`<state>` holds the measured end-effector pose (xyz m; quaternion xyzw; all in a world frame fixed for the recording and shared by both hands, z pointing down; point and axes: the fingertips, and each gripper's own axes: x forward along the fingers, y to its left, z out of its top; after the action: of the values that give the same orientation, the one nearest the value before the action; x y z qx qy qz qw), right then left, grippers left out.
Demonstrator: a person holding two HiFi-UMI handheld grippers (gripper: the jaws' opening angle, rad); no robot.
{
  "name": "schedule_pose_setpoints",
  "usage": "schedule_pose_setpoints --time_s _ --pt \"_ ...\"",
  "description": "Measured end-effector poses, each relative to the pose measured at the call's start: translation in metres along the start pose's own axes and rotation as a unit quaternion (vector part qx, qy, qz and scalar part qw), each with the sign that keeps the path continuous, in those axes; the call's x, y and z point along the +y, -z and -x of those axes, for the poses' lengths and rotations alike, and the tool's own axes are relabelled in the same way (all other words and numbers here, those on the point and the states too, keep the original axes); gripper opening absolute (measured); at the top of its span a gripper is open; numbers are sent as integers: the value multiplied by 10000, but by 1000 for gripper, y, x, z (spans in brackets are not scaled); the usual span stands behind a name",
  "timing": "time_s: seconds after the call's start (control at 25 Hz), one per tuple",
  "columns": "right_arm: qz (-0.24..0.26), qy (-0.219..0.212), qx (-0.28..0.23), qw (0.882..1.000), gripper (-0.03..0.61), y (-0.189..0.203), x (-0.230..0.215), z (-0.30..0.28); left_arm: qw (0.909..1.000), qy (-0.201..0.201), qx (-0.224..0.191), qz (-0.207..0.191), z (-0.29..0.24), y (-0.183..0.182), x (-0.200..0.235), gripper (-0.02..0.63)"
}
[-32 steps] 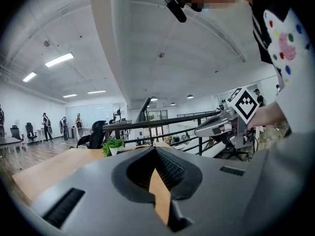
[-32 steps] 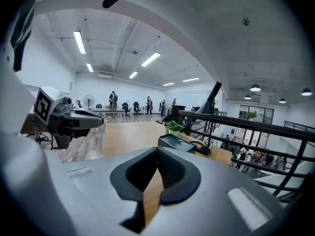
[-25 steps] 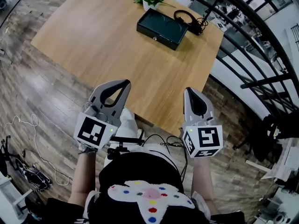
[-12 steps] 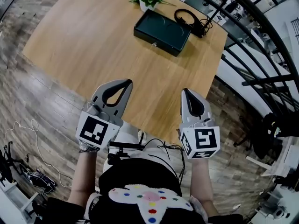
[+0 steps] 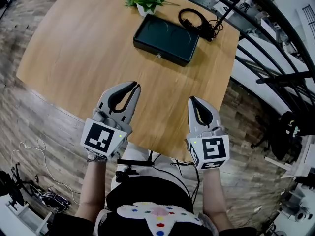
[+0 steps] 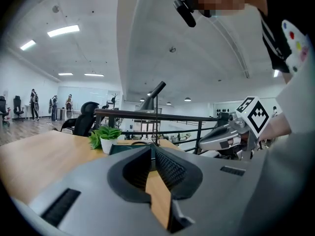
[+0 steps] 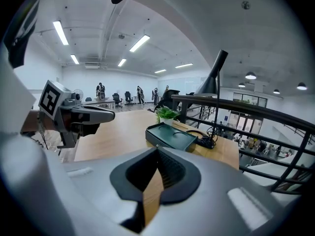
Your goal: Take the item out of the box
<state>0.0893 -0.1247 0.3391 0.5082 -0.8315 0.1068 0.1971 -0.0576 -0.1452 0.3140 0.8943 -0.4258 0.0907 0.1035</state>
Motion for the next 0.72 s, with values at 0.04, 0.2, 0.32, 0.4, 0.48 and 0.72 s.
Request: schedule_pose_setpoints --time_s 0.04,0.2,0.32,0.4,0.48,0.72 --pt "-24 18 17 10000 9 1 -1 -4 10000 23 38 -3 -5 2 3 9" --pt "-112 96 88 9999 9 5 -8 -20 9997 116 209 -21 -29 12 15 43" --pt "-155 131 183 9996 9 9 -12 -31 9992 172 348 -43 -46 21 23 51" --pt "-183 156 247 9994 9 12 -14 -38 9988 211 434 -100 -57 28 27 58" --pt "-202 194 296 9992 9 15 -16 -44 9983 255 495 -144 -68 35 32 66" --pt "-267 294 428 9983 9 22 -24 -60 9969 310 707 -159 -96 52 45 77"
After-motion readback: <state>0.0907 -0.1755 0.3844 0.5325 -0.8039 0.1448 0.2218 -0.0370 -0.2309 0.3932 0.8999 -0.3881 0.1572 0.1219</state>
